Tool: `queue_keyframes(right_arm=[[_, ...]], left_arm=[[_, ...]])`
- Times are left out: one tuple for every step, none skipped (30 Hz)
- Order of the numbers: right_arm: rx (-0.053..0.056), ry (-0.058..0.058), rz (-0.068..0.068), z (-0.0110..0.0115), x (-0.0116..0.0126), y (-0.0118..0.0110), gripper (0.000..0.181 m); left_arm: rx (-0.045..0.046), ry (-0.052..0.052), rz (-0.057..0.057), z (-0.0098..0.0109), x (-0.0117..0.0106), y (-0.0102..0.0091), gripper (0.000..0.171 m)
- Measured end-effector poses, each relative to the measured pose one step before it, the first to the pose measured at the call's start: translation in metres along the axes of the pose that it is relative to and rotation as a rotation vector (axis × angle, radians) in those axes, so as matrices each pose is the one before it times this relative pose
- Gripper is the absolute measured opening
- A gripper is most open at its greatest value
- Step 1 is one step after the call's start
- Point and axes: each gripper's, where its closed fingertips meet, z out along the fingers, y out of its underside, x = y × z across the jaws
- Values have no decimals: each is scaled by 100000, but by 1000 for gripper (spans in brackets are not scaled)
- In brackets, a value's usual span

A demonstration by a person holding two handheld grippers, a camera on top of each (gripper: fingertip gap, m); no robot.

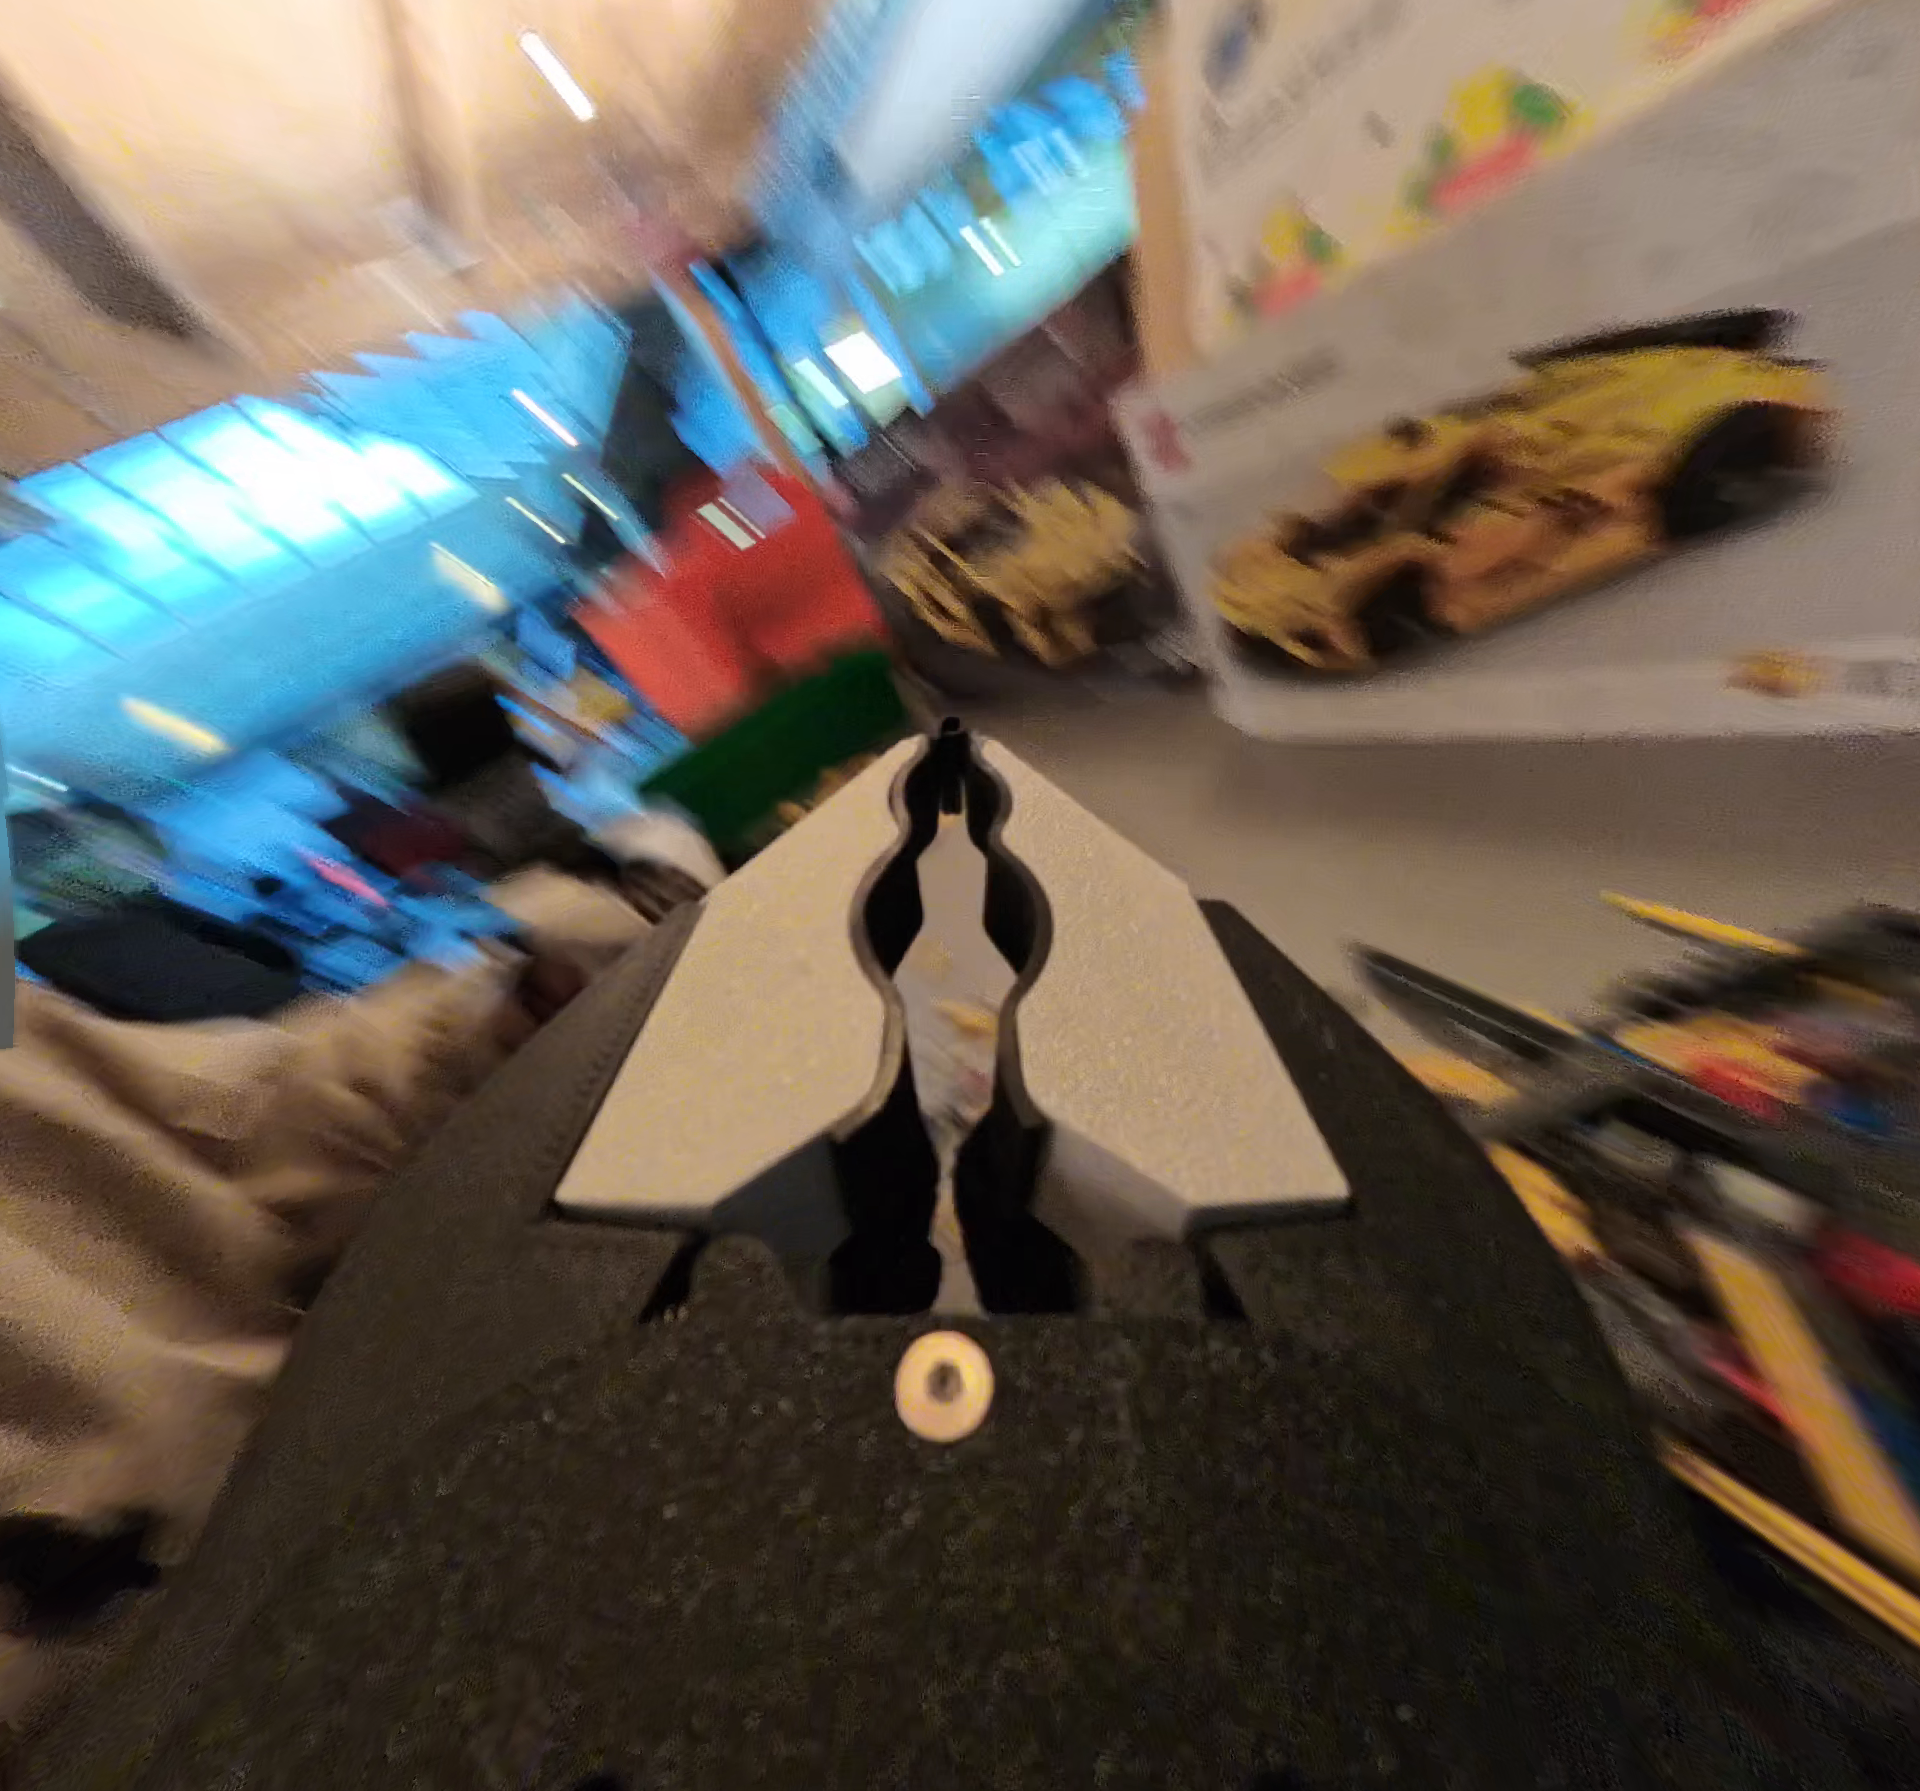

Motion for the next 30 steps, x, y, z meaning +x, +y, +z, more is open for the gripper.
queue_keyframes(right_arm=[[-12620,16939,-9908,-807,2384,1021,3],[-12604,17917,-8628,-747,2805,1284,4],[-12483,13470,-6562,-289,2333,1644,4],[-9179,9755,-3868,83,1753,1392,4],[-4681,5856,-3148,282,1048,882,4],[-2726,4080,-2767,319,726,638,6],[-2039,5800,-1491,160,976,464,10],[-453,3759,-679,1,644,169,14],[1483,-174,79,-116,65,-144,17],[1763,306,1316,-254,241,-270,21],[1757,854,1985,-383,349,-356,25],[2811,-629,1942,-463,5,-564,29],[4777,-2691,1845,-515,-586,-893,30],[6018,-5715,639,-486,-1439,-1141,31],[4587,-8728,-769,-275,-2333,-995,30],[2029,-13413,-949,89,-3392,-632,30],[-130,-15810,509,553,-3866,-264,31],[-2397,-16067,1956,1013,-3813,177,37],[-2981,-15477,3148,1283,-3437,309,44],[-2791,-7475,3193,1372,-1825,300,46],[-1619,-3381,2284,1151,-946,189,48],[1426,-4752,2048,893,-955,-164,49],[1715,-2972,3287,697,-486,-153,48],[405,-936,3055,566,-24,49,47],[-781,858,844,383,238,241,46],[-2084,1959,-1268,309,337,463,41],[-3283,2254,-1676,259,315,650,32],[-1143,1179,-670,132,115,284,30],[1338,439,-341,-120,45,-168,20],[854,1779,-1365,-197,232,-112,19]], left_arm=[[-616,-2613,3244,-210,-449,126,15],[-2374,-2774,2613,-55,-515,507,16],[-2608,-3558,1185,92,-632,524,16],[-1755,-2377,-72,169,-418,370,16],[-928,-529,-95,185,-80,280,16],[-788,68,1037,175,83,297,16],[-1360,-685,2765,153,47,360,16],[-2004,-1517,4095,130,-3,393,16],[-2105,-1257,4336,99,52,311,16],[-1494,-645,4061,60,180,156,16],[-391,-506,3989,8,215,-33,16],[533,-540,3920,-20,220,-173,16],[893,-453,3601,-38,233,-220,16],[995,-513,3461,-34,198,-224,16],[818,-652,3589,-23,170,-194,16],[323,-752,3558,-16,145,-118,16],[-109,-939,3302,8,101,-54,16],[-272,-1192,3181,-1,46,-27,16],[-316,-1292,3208,-3,13,-41,16],[-433,-1372,3294,-14,-6,-16,16],[-792,-2001,3562,-14,-115,45,16],[-1404,-2118,4135,2,-142,136,16],[-1457,-1512,4672,-8,-26,136,16],[-1084,-1689,4406,-18,-46,90,16],[-1081,-1747,3017,18,-102,87,16],[-956,-561,1015,51,3,61,16],[-941,765,-219,51,160,79,16],[-1227,-305,-39,92,16,166,16],[-926,-1689,1155,80,-179,123,16],[-1275,-256,1901,23,-55,174,17]])
